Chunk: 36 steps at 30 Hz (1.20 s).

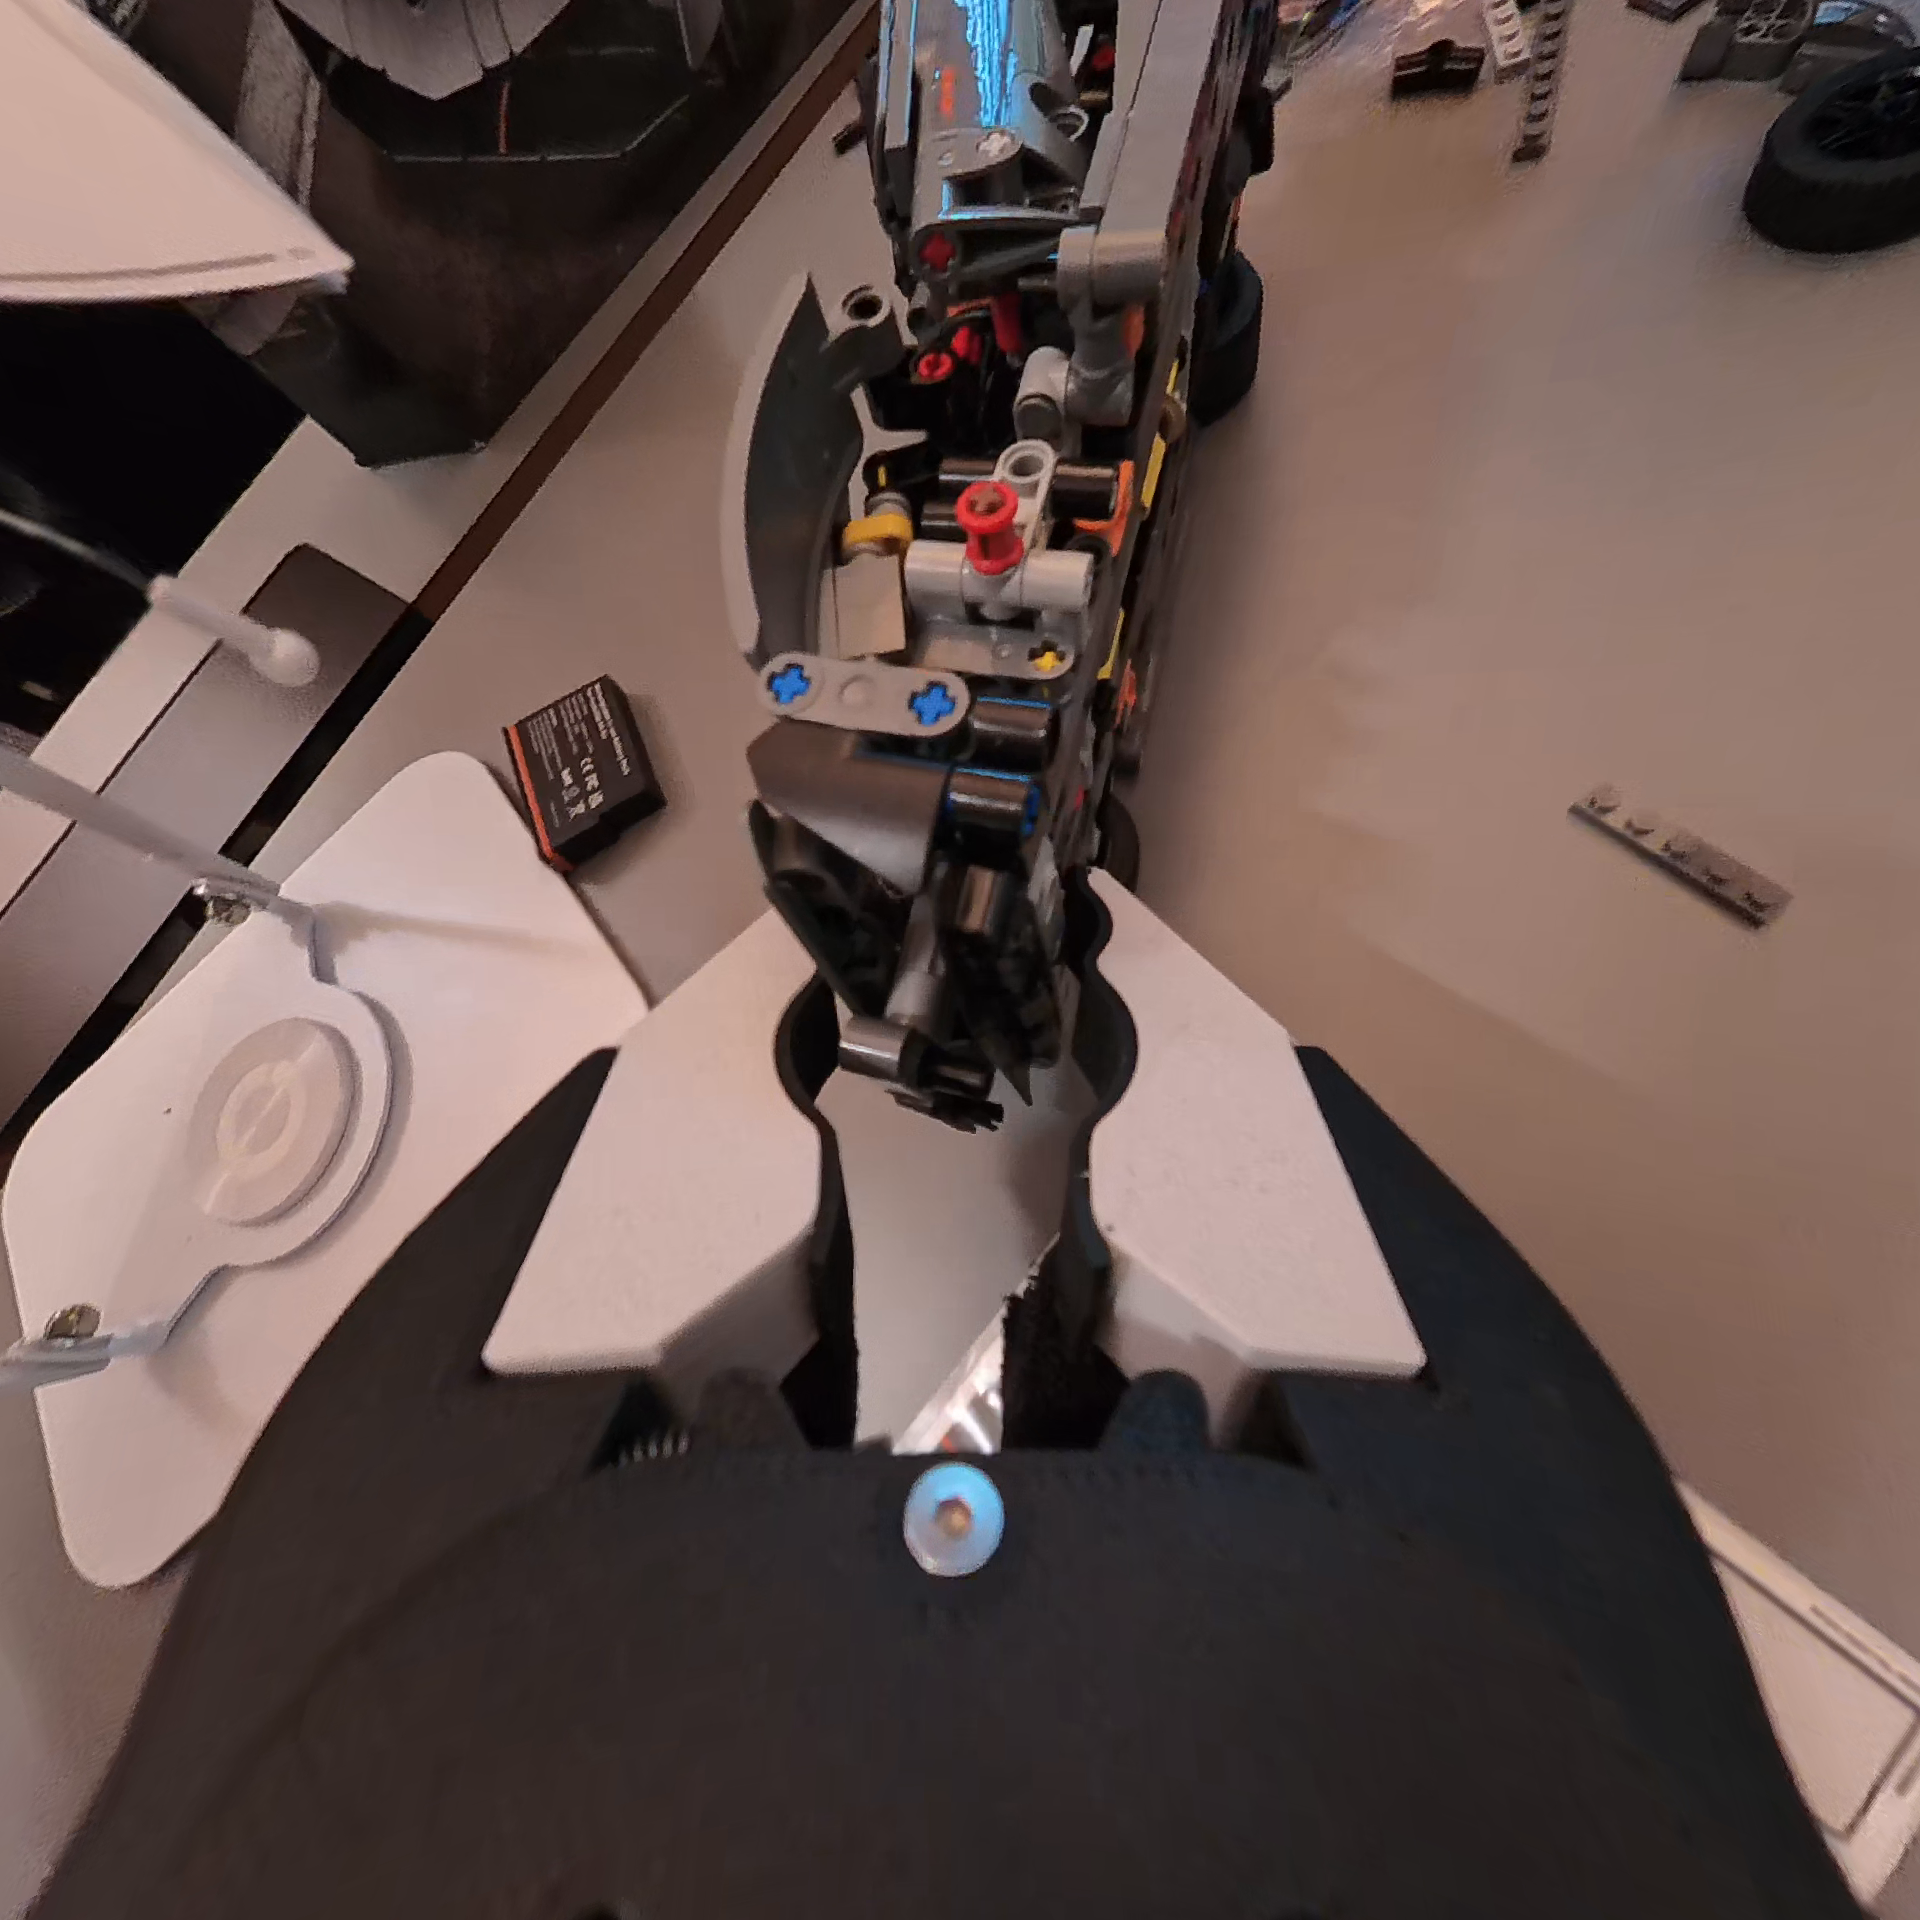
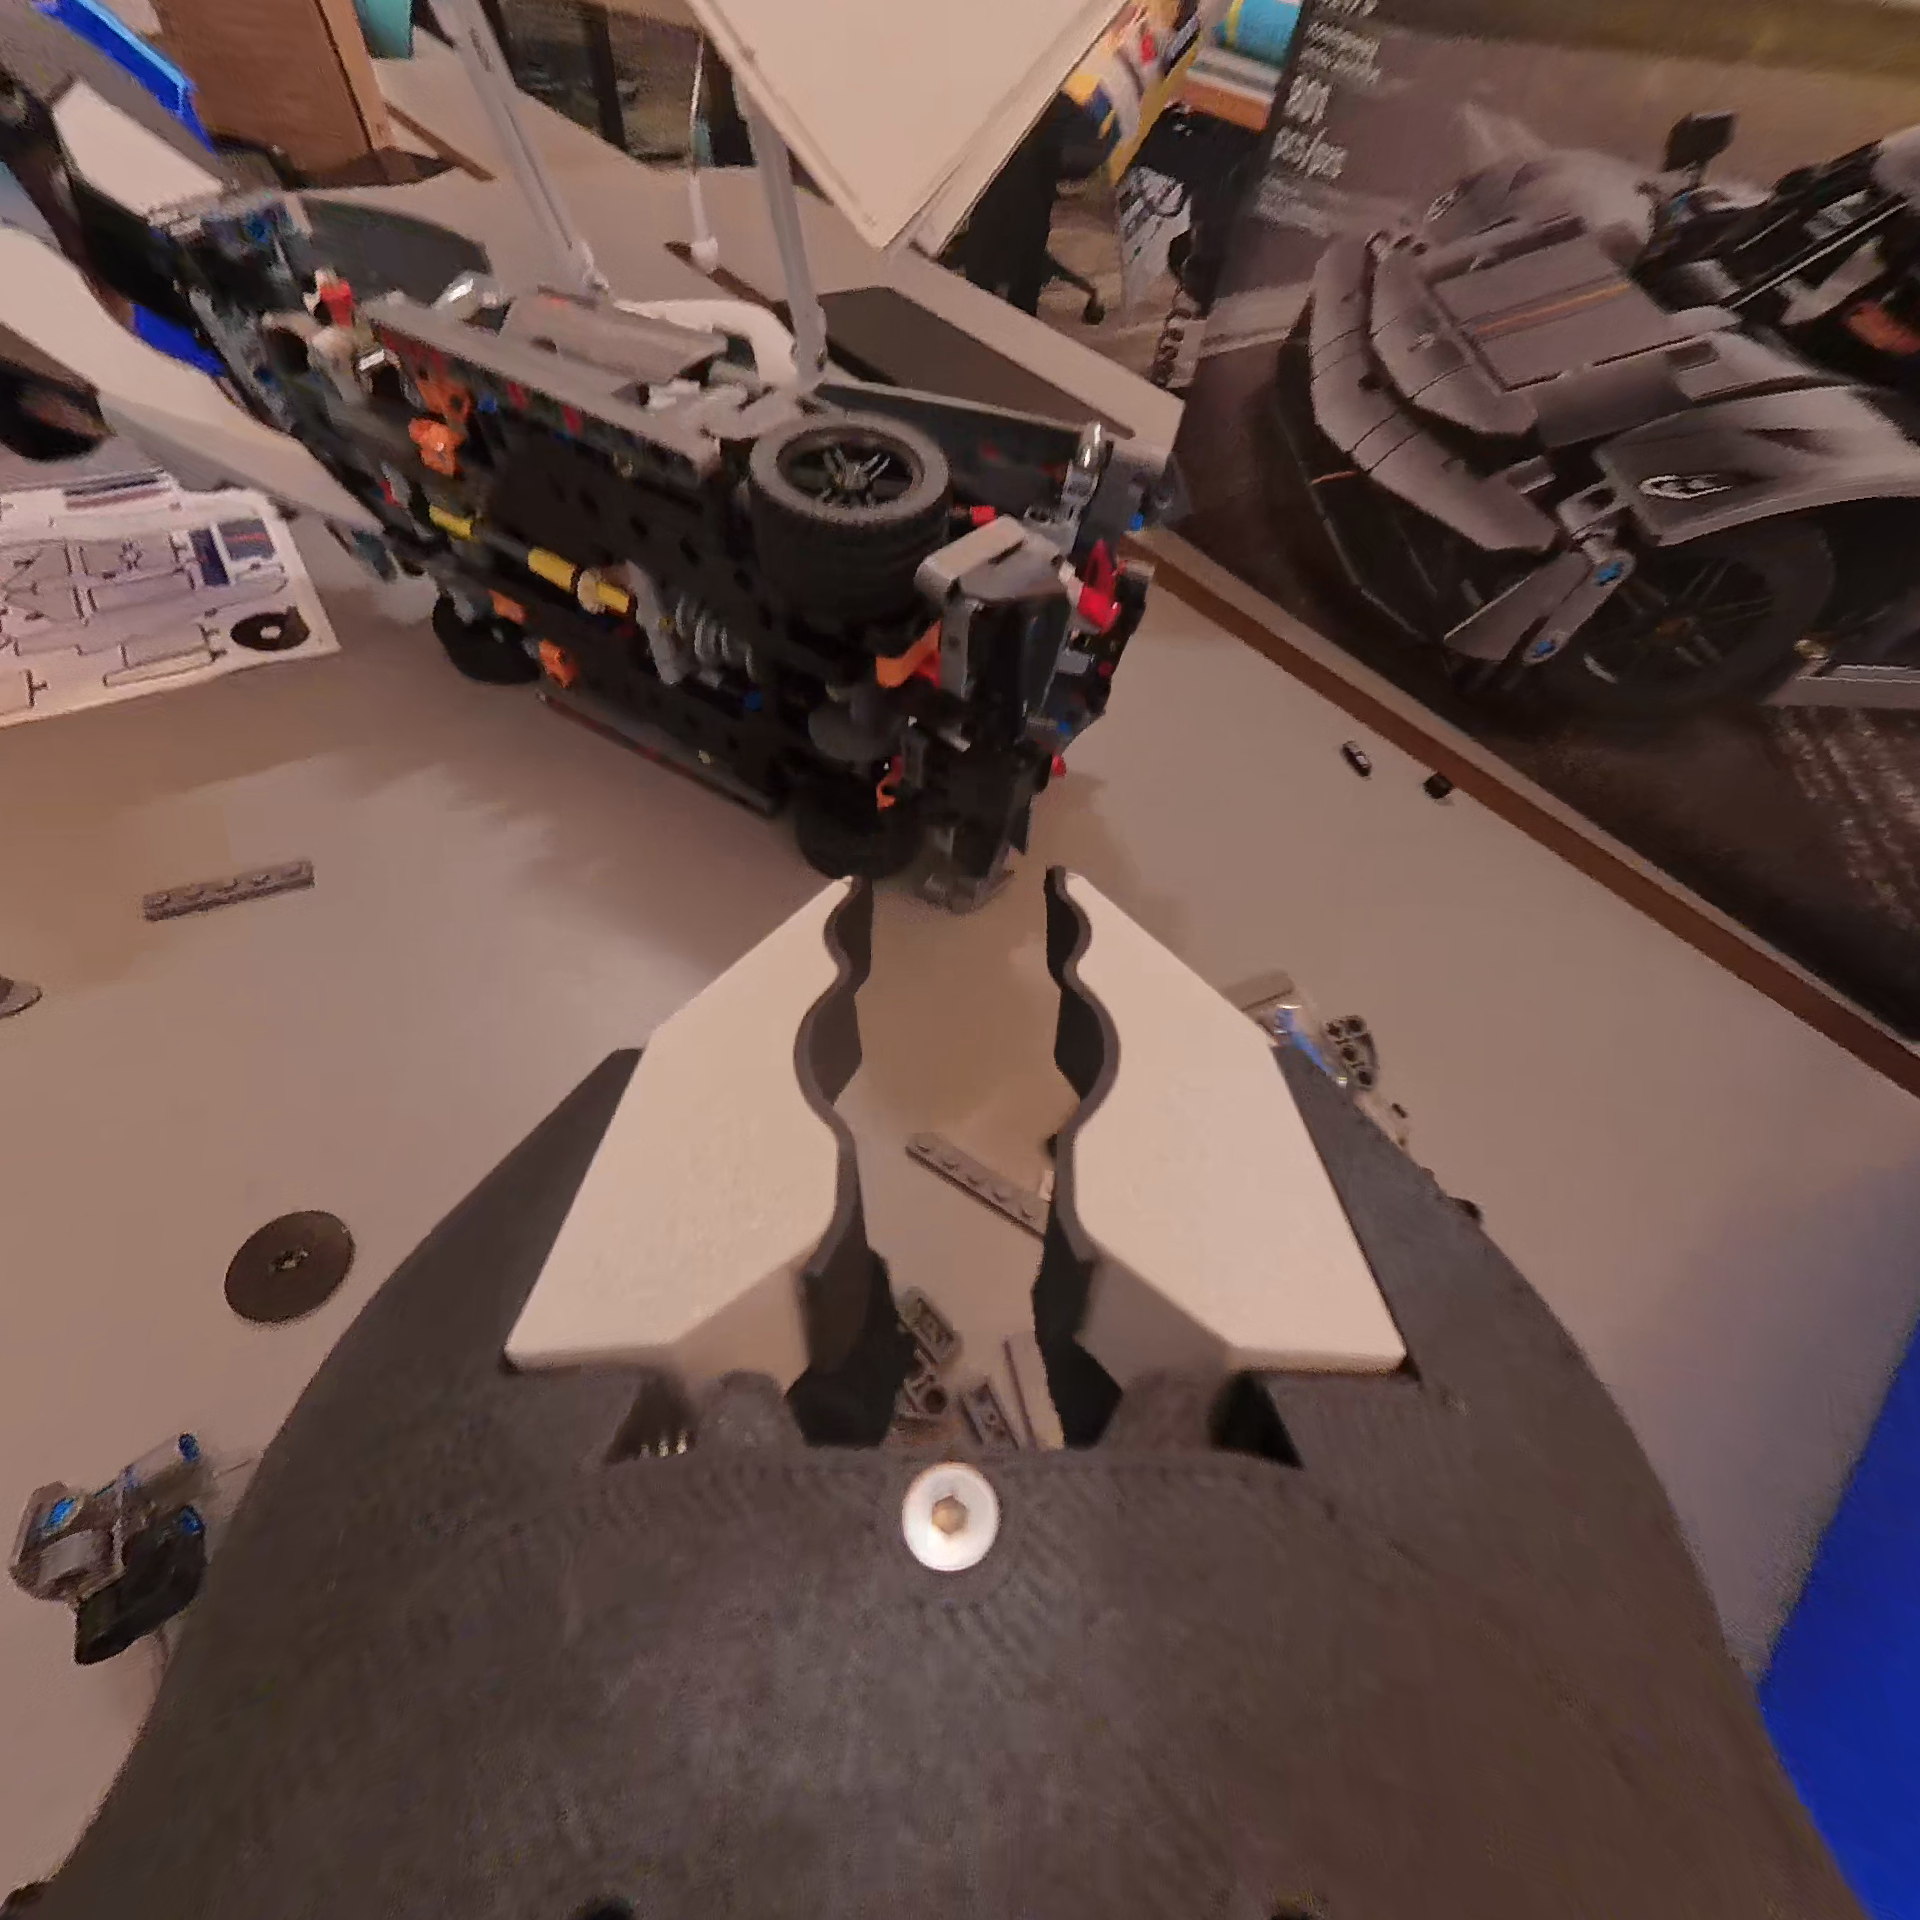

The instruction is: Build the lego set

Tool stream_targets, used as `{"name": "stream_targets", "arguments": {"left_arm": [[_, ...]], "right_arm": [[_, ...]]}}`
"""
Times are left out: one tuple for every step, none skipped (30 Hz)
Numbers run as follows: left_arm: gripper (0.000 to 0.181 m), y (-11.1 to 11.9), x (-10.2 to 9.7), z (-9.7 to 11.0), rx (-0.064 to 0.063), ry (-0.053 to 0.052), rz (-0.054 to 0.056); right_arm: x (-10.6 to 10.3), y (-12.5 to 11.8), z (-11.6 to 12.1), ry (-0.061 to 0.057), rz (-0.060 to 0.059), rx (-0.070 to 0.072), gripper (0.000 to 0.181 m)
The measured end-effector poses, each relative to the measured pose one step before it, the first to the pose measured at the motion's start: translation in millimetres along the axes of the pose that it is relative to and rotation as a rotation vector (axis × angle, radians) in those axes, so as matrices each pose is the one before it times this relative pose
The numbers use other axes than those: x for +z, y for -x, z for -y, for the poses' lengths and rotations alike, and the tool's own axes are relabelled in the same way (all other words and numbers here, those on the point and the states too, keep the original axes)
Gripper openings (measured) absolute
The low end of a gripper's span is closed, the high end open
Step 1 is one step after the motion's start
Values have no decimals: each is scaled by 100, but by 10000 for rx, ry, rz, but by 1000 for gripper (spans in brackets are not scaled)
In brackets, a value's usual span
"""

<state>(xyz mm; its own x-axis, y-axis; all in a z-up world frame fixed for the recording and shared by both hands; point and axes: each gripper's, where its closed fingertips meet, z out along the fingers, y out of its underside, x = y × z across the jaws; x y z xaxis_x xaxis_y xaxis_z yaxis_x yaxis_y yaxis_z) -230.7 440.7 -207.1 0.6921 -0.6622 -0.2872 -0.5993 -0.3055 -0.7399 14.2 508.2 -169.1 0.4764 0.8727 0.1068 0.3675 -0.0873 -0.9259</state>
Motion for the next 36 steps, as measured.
{"name": "stream_targets", "arguments": {"left_arm": [[40, 188, -309, -225, -36, -12, -11], [40, 169, -318, -229, -25, -25, 3], [40, 137, -257, -277, -4, 7, 9], [40, 154, -211, -324, 24, 32, 38], [40, 166, -186, -311, 7, 33, 46], [40, 103, -189, -238, -4, 12, 18], [40, 37, -191, -155, -4, -5, 1], [40, 53, -197, -74, 62, -11, 52], [40, 28, -157, -70, 120, 23, 71], [41, 24, -109, -79, 146, 40, 83], [41, 40, -86, -1, 98, -1, 88], [40, 17, -80, 42, 46, -28, 57], [40, 23, -61, 32, 126, 0, 93], [40, 56, -46, -10, 221, 38, 162], [40, -26, -67, 50, 151, 2, 117], [40, -73, -90, 151, 40, -63, 72], [40, -23, -79, 81, 138, -11, 147], [41, 32, -69, -3, 361, 85, 264], [41, -10, -80, 52, 411, 56, 284], [41, -77, -140, 218, 221, -77, 176], [41, -76, -143, 187, 138, -68, 131], [40, 58, -120, 62, 314, 23, 267], [41, 119, -78, 3, 411, 46, 341], [41, -41, -40, 1, 236, 44, 189], [40, -84, -35, 27, 152, 20, 138], [40, -4, -56, 55, 146, -1, 176], [39, 36, -41, -2, 174, 46, 184], [39, 32, -30, -62, 270, 86, 204], [39, -18, -30, -48, 231, 71, 151], [40, -63, -69, 47, 173, -24, 111], [40, -99, -54, 94, 84, -62, 53], [40, -55, -14, 32, 63, -4, 68], [40, -28, 18, -56, 184, 87, 125], [40, -35, 48, -45, 311, 115, 178], [40, -204, 48, 31, 290, 73, 85], [41, -349, 35, 35, 270, 55, 36]], "right_arm": [[334, 419, -235, 86, 126, -62, 33], [374, 316, -237, 102, 99, -105, 34], [377, 134, -327, 206, 22, -121, 36], [329, 40, -252, 233, -9, -103, 37], [271, 79, -11, 160, 24, -114, 38], [228, 118, 137, 139, 43, -129, 38], [200, 111, 252, 132, 38, -113, 38], [165, 188, 393, 55, 64, -86, 38], [155, 251, 476, -19, 105, -59, 38], [164, 248, 391, -25, 99, -23, 38], [242, 160, 187, 58, 72, -14, 39], [303, 28, 90, 137, 25, -40, 40], [331, -90, 106, 133, -3, -59, 41], [372, -77, 156, 100, 35, -18, 42], [404, -32, 102, 149, 108, 60, 46], [418, -78, -64, 254, 118, 123, 50], [396, -140, -236, 316, 93, 159, 53], [379, -115, -385, 343, 103, 181, 53], [337, -74, -468, 333, 97, 169, 53], [310, -121, -456, 271, 24, 106, 53], [272, -77, -427, 191, -10, 25, 51], [238, 33, -426, 168, 23, 3, 50], [222, 71, -427, 173, 36, 25, 49], [175, 126, -345, 121, 52, 22, 49], [125, 193, -210, 46, 69, 5, 49], [74, 233, -150, 12, 67, -10, 49], [88, 258, -177, 53, 83, -18, 49], [83, 249, -180, 67, 76, -7, 48], [30, 194, -72, -3, 39, -16, 46], [-11, 142, -66, -29, -7, -40, 45], [-18, 89, -129, 27, -12, -18, 45], [-25, 96, -141, 51, 14, 23, 45], [-6, 155, -106, 27, 56, 36, 45], [36, 213, -118, 24, 87, 33, 45], [58, 213, -195, 65, 71, 21, 45], [68, 245, -243, 91, 56, -29, 45]]}}
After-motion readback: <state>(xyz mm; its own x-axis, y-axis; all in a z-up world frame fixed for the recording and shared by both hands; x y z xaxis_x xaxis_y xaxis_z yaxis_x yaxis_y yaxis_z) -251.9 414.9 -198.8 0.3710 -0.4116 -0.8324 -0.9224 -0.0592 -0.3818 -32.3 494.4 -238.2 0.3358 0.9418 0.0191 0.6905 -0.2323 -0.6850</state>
